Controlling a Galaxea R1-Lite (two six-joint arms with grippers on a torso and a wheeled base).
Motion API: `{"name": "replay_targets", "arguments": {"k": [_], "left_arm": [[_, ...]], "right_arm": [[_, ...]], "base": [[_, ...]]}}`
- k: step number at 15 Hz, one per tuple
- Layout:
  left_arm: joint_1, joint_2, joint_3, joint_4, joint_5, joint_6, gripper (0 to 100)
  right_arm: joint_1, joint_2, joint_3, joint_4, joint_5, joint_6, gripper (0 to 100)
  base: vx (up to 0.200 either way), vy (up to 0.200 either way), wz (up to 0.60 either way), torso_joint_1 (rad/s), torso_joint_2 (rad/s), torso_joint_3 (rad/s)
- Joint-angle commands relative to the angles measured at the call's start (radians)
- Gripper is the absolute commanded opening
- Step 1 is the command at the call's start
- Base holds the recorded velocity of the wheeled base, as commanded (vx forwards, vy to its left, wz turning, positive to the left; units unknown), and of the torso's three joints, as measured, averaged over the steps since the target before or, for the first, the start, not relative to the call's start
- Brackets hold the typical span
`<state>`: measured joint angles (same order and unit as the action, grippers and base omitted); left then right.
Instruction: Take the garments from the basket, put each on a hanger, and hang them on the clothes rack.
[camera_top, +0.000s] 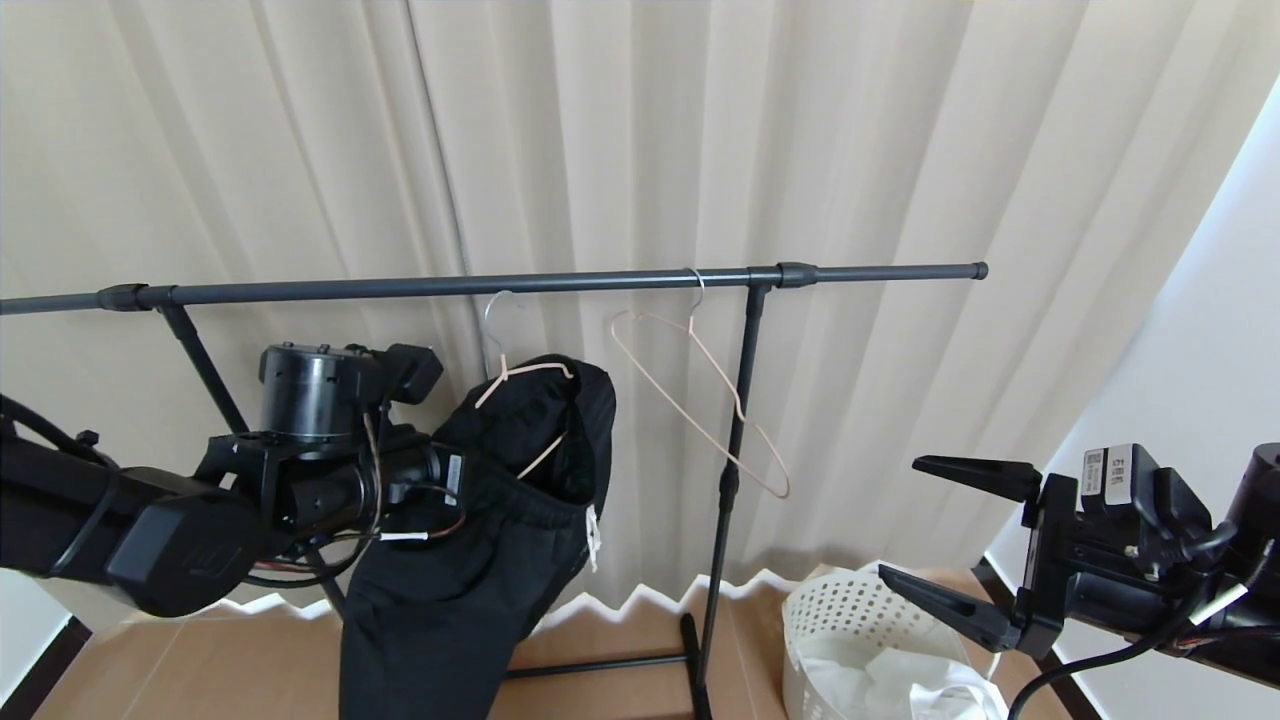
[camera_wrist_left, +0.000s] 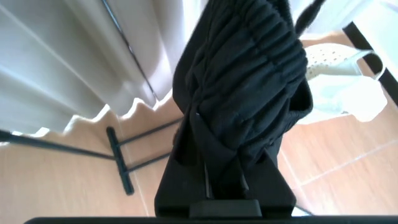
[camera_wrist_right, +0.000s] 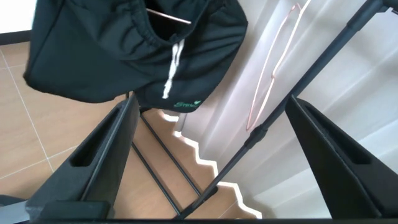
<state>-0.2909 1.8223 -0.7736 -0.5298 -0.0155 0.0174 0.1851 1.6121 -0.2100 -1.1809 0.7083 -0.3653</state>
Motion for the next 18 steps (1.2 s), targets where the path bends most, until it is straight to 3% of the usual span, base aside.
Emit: {"name": "replay_targets", "arguments": {"k": [1,13,18], "left_arm": [[0.002,0.06,-0.069,0.001,0.002,-0.002,0],[0.053,0.275,-0.383,0.002,0.002,-0.021,0],[0.048,0.328,-0.435,0.004,0.002,-0.021,0]], "right_arm": [[0.001,0.002,0.0,0.0,0.0,0.0,100],[-0.001,0.0,0.001,-0.002,0.0,0.0,100],[-0.003,0.002,-0.002,-0.002,0.0,0.0,100]], "base": [[0.0,0.0,0.0,0.0,0.0,0.0],[0.0,0.0,0.0,0.0,0.0,0.0],[0.0,0.0,0.0,0.0,0.0,0.0]]}}
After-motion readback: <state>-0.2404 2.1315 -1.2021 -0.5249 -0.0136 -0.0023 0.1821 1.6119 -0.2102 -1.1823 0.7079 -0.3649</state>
